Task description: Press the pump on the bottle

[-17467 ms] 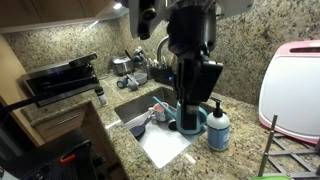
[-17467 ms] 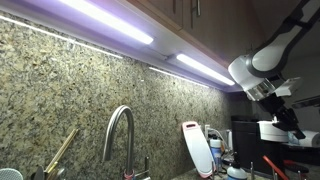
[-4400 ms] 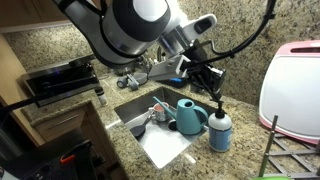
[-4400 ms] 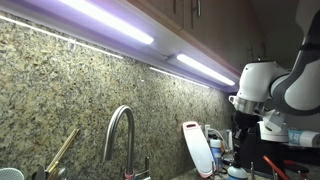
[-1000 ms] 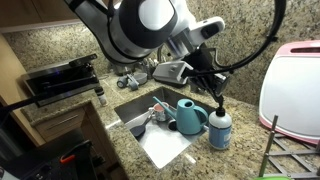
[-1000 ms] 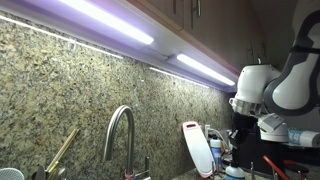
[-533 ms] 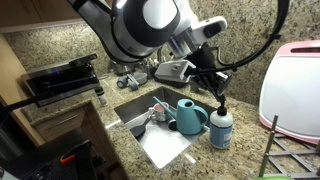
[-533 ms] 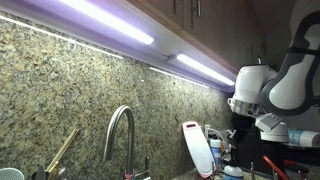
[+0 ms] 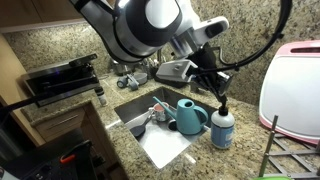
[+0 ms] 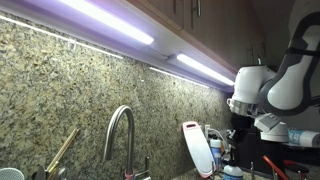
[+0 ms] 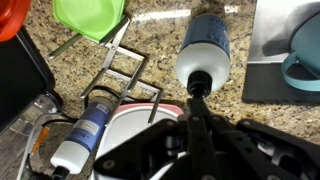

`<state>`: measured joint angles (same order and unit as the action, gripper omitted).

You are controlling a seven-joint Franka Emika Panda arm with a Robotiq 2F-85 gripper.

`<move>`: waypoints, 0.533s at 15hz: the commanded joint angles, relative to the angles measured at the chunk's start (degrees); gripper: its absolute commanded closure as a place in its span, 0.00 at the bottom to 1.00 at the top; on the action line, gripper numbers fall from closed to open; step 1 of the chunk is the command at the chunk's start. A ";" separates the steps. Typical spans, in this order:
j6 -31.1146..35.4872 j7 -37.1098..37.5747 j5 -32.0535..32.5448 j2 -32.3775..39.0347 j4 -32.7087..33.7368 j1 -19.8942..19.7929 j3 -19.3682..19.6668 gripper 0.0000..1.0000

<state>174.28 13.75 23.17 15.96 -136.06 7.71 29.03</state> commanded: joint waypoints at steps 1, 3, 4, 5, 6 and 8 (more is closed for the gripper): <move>-1.75 -0.36 -0.19 0.74 0.34 -0.12 -0.36 1.00; -1.75 -0.45 -0.23 0.55 0.25 -0.19 -0.41 1.00; -1.72 -0.43 -0.24 0.59 0.31 -0.23 -0.37 1.00; -1.84 -0.55 -0.47 0.67 0.39 -0.44 -0.58 1.00; -1.98 -0.55 -0.66 1.00 0.60 -0.59 -0.69 1.00; -2.24 -0.59 -0.98 1.74 1.04 -0.90 -0.89 1.00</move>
<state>174.16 13.75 23.19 15.97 -136.05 7.67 29.03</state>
